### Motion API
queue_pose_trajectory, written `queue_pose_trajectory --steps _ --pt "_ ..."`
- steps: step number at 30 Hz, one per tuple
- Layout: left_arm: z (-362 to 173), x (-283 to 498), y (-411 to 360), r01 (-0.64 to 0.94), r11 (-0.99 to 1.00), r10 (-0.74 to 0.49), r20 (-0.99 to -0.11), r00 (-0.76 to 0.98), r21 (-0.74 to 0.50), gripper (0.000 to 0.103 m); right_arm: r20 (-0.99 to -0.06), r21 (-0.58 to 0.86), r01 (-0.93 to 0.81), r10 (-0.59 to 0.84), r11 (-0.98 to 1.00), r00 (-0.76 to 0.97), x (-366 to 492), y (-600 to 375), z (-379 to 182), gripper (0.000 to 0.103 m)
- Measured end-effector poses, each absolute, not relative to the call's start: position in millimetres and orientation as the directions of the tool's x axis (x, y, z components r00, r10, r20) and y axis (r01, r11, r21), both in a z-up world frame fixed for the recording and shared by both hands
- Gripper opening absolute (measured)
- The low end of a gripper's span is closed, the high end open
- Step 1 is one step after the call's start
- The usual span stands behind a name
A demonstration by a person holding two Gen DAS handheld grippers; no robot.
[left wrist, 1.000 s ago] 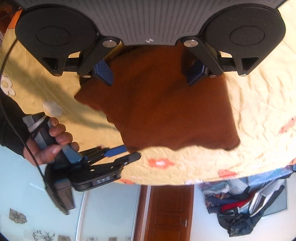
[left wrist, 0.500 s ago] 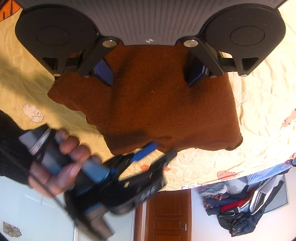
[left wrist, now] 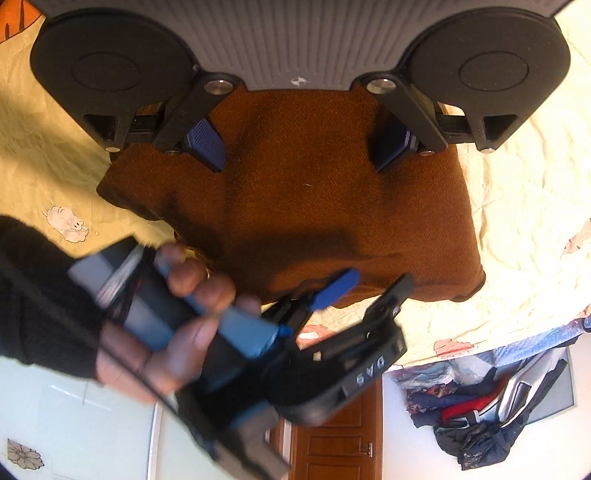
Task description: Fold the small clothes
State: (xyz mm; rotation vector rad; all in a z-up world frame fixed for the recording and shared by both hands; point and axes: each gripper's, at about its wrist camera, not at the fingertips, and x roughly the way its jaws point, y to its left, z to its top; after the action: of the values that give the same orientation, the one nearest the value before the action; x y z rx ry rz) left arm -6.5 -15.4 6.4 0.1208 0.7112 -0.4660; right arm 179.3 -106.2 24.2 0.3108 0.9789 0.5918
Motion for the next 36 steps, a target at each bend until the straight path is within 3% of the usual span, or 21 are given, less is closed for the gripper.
queue_pose_trajectory --steps 4,6,8,10,11,13,15,18,21,25,31,36 --pt "6 -7 -17 0.450 0.892 -0.370 -0.651 0.663 -0.048 0.089 -0.613 0.547 -0.407 0.681 0.731 0.401 169 -92 46 0.065" --pt "7 -8 -18 0.451 0.892 -0.365 -0.654 0.663 -0.042 0.089 -0.632 0.527 -0.434 0.679 0.730 0.374 172 -74 43 0.071" --pt "8 -8 -19 0.449 0.893 -0.360 -0.656 0.663 -0.036 0.089 -0.712 0.474 -0.418 0.617 0.775 0.336 181 -58 18 0.073" --pt "11 -10 -18 0.450 0.893 -0.361 -0.651 0.667 -0.034 0.089 -0.665 0.461 -0.475 0.646 0.750 0.374 179 -61 12 0.074" --pt "15 -12 -16 0.442 0.896 -0.363 -0.643 0.674 -0.043 0.089 -0.668 0.472 -0.447 0.639 0.760 0.382 178 -66 15 0.069" --pt "27 -23 -1 0.413 0.904 -0.392 -0.603 0.695 -0.113 0.089 -0.673 0.494 -0.395 0.628 0.775 0.390 167 -81 30 0.069" --pt "34 -33 24 0.379 0.899 -0.433 -0.562 0.705 -0.219 0.089 -0.591 0.530 -0.425 0.679 0.734 0.436 136 -113 51 0.074" --pt "25 -33 60 0.268 0.880 -0.463 -0.580 0.670 -0.392 0.089 -0.497 0.622 -0.383 0.723 0.683 0.480 87 -178 61 0.088" --pt "7 -29 78 0.173 0.848 -0.488 -0.613 0.621 -0.500 0.088 -0.508 0.664 -0.255 0.674 0.703 0.536 49 -236 47 0.088" --pt "-6 -25 76 0.157 0.787 -0.569 -0.603 0.560 -0.597 0.088 -0.532 0.730 -0.113 0.664 0.674 0.526 22 -274 15 0.085" --pt "0 -22 63 0.142 0.826 -0.514 -0.627 0.585 -0.545 0.088 -0.490 0.757 -0.157 0.711 0.634 0.505 10 -256 16 0.080" --pt "17 -70 31 0.314 0.943 -0.310 -0.629 0.713 -0.109 0.089 -0.513 0.728 -0.202 0.717 0.655 0.473 9 -247 27 0.080"
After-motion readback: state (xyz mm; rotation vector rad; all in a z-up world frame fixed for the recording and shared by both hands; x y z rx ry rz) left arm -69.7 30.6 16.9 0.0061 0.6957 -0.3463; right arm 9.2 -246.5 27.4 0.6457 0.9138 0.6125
